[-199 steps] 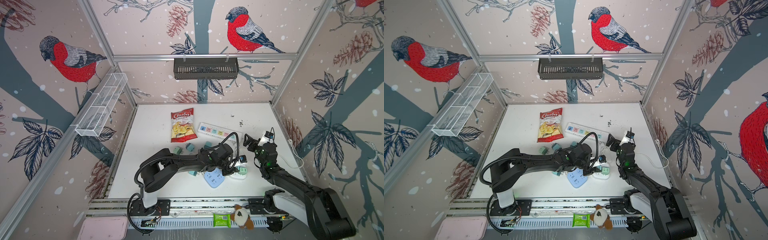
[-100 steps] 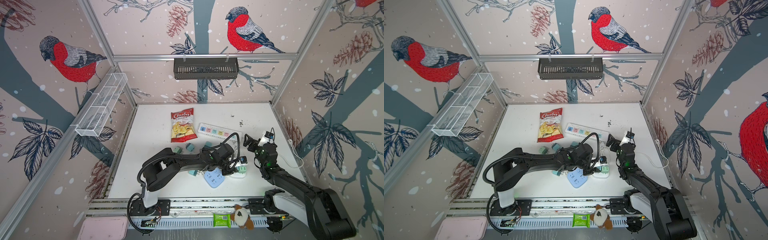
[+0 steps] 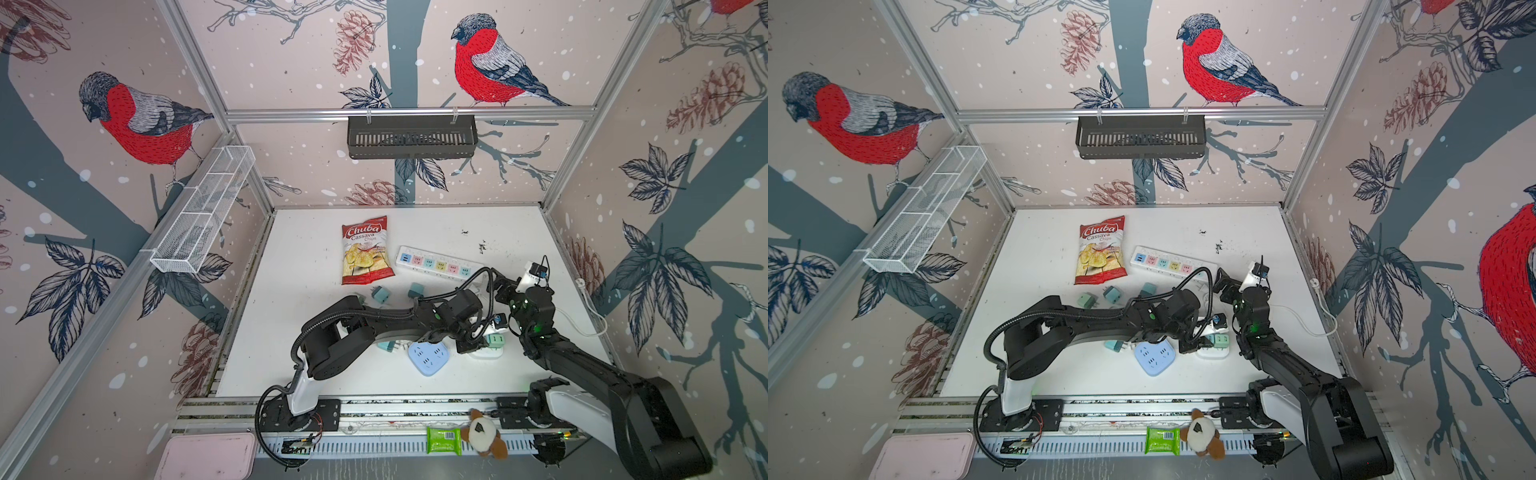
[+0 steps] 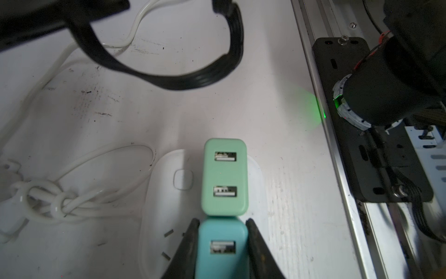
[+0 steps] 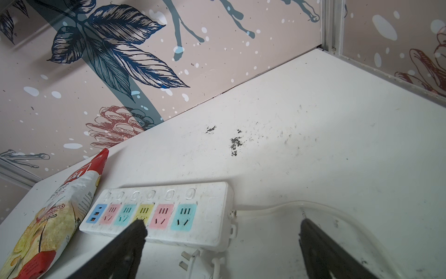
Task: Insert the plug
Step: 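Lower the teal charger into the white cube beside the mint-green charger, then open the left gripper and lift away while the right gripper moves toward the pink charger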
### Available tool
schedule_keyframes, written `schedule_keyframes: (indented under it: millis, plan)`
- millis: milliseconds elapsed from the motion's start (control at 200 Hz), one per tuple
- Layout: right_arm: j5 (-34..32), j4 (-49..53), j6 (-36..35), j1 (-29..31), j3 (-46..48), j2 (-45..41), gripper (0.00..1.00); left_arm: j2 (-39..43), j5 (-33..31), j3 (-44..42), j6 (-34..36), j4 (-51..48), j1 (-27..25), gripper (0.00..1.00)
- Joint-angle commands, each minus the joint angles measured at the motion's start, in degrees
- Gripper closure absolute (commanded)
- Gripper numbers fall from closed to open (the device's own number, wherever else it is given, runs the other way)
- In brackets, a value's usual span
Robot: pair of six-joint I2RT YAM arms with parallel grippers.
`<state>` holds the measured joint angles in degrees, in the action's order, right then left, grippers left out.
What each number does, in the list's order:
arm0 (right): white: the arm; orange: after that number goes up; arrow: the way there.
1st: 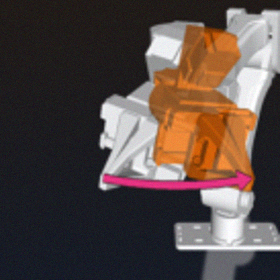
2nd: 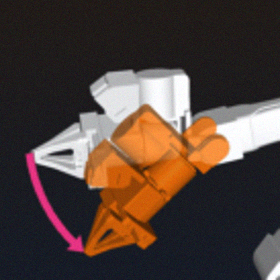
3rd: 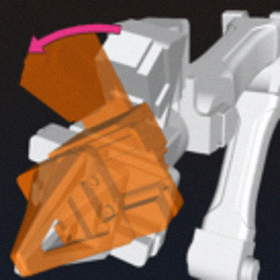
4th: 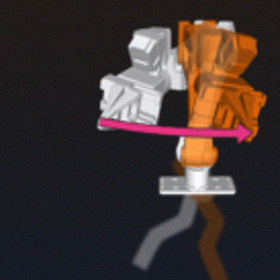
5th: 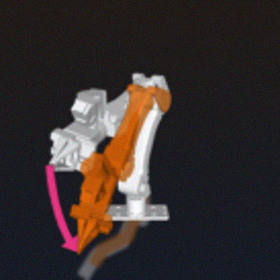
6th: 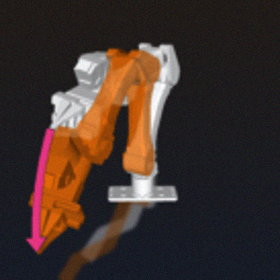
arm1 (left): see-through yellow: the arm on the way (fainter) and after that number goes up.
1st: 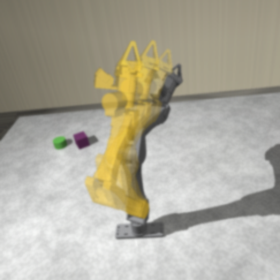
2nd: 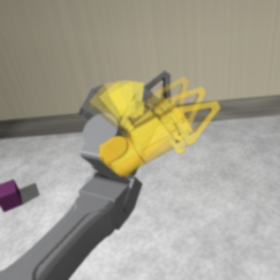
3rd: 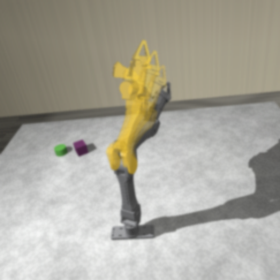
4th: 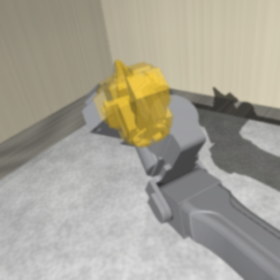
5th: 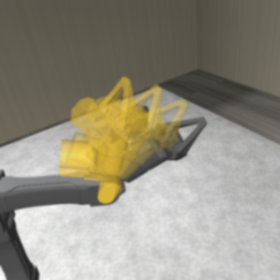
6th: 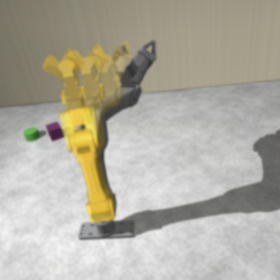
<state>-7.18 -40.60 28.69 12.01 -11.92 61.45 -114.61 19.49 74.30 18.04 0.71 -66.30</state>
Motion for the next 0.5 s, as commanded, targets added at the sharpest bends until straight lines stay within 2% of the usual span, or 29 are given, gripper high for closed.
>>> schedule_keyframes:
  millis: [0, 185, 235, 290, 320, 340, 345, 350, 355, 375, 495]
  plan:
    - [-0.8, -0.6, 0.4, 0.0, -0.1, -0.1, 0.00, -1.5, 0.5, 0.3, -0.4, -5.8, -0.4, 1.00]
    - [-0.8, -0.5, 0.3, 0.0, -0.1, -0.1, 0.00, -2.4, -0.4, 1.4, -1.4, -6.6, -0.5, 0.99]
    - [-0.8, -0.7, 0.3, 0.0, 0.1, -0.2, 0.00, -2.0, -1.0, 1.0, -2.1, -5.8, -0.5, 0.78]
    - [-0.9, -0.7, 0.4, 0.0, 0.1, -0.4, 0.00, -0.9, -2.0, 0.3, -3.2, -4.6, -0.5, 0.63]
    - [-0.7, -0.7, 0.4, 0.0, 0.1, -0.4, 0.00, 0.0, -2.5, -0.4, -3.6, -3.9, -0.5, 0.40]
    - [-0.8, -0.7, 0.3, 0.0, 0.1, -0.4, 0.01, 0.6, -2.9, -0.9, -3.9, -3.3, -0.5, 0.21]
    - [-0.8, -0.7, 0.3, 0.0, 0.1, -0.4, 0.01, 0.8, -3.0, -1.1, -3.9, -3.2, -0.5, 0.12]
    - [-0.8, -0.7, 0.3, 0.0, 0.1, -0.4, 0.01, 1.0, -3.2, -1.2, -4.0, -3.0, -0.5, 0.06]
    - [-0.8, -0.7, 0.4, 0.0, 0.1, -0.3, 0.00, 1.1, -3.3, -1.4, -4.1, -2.8, -0.5, 0.04]
    - [-0.8, -0.7, 0.4, 0.0, 0.1, -0.3, 0.01, 2.0, -3.7, -1.9, -4.3, -2.1, -0.5, 0.01]
    - [-0.8, -0.8, 0.4, 0.0, 0.1, -0.3, 0.00, 7.0, -5.4, -5.8, -5.0, 1.5, -0.5, 0.01]
